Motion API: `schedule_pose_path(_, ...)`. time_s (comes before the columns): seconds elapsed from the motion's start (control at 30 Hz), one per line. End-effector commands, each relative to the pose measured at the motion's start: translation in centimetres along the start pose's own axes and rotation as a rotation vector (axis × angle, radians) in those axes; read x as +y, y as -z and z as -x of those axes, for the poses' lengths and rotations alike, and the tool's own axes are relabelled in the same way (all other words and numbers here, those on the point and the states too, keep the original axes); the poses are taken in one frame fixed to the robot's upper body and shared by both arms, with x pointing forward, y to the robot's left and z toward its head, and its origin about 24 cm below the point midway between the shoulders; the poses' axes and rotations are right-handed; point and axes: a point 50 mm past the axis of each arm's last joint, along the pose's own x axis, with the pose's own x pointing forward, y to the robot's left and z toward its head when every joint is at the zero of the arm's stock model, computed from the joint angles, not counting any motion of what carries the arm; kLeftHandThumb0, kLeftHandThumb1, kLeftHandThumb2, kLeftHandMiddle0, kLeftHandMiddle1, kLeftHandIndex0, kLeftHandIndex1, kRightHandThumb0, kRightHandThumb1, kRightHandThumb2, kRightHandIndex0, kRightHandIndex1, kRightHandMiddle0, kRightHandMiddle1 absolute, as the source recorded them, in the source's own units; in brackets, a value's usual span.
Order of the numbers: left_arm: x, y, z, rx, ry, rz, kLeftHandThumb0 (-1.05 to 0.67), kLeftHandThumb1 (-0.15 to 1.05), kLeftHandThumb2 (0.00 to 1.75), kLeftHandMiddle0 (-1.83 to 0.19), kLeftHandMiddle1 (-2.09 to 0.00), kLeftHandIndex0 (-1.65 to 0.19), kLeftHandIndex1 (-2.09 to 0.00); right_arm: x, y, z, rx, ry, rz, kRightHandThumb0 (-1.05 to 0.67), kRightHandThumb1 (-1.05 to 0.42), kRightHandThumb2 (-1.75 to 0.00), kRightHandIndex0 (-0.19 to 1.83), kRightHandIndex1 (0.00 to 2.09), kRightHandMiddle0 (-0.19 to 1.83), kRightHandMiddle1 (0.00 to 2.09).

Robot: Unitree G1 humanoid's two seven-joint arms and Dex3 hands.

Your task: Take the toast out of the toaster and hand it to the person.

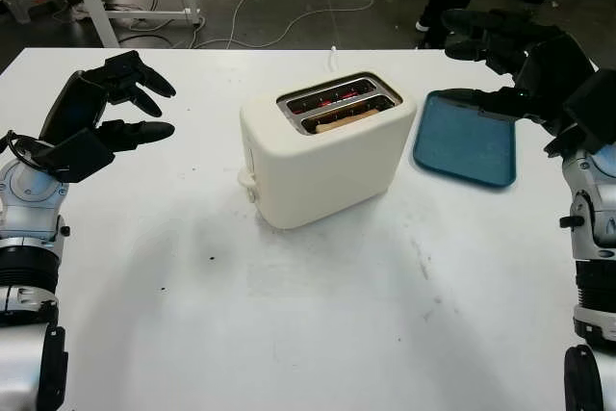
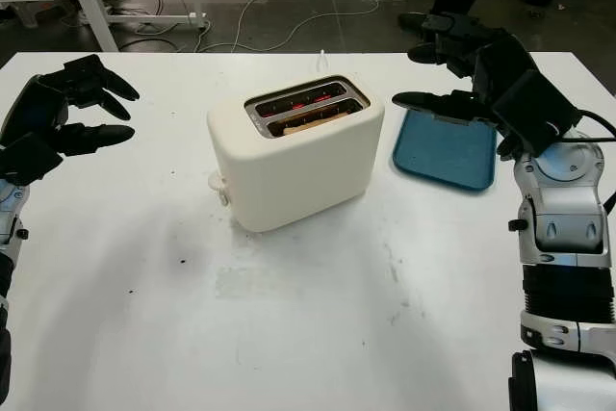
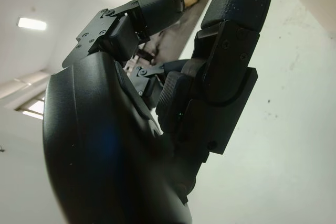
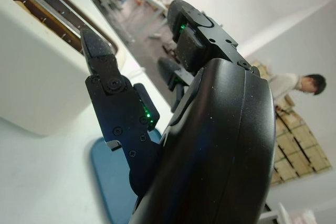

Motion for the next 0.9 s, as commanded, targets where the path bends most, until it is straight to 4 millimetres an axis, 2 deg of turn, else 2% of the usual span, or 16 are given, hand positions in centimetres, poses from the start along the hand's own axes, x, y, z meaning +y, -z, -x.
schedule_pose_path(0.0, 0.26, -0.27, -0.03, -0.019, -0.016, 0.004, -1.05, 0.92, 0.10, -0.54, -1.34, -0.43, -1.23, -0.16, -0.27, 0.06, -0.008, 0.004, 0.011, -0.24, -0.70, 0.00, 0.19, 0.83, 0.59, 0.00)
schedule_pose_path(0.87, 0.21, -0.24, 0.02, -0.019, -0.018, 0.002, -1.05, 0.92, 0.10, -0.54, -1.35, -0.43, -1.24, -0.16, -0.25, 0.07, -0.004, 0.010, 0.006, -0.25, -0.70, 0.00, 0.18, 0.84, 0.60, 0.01)
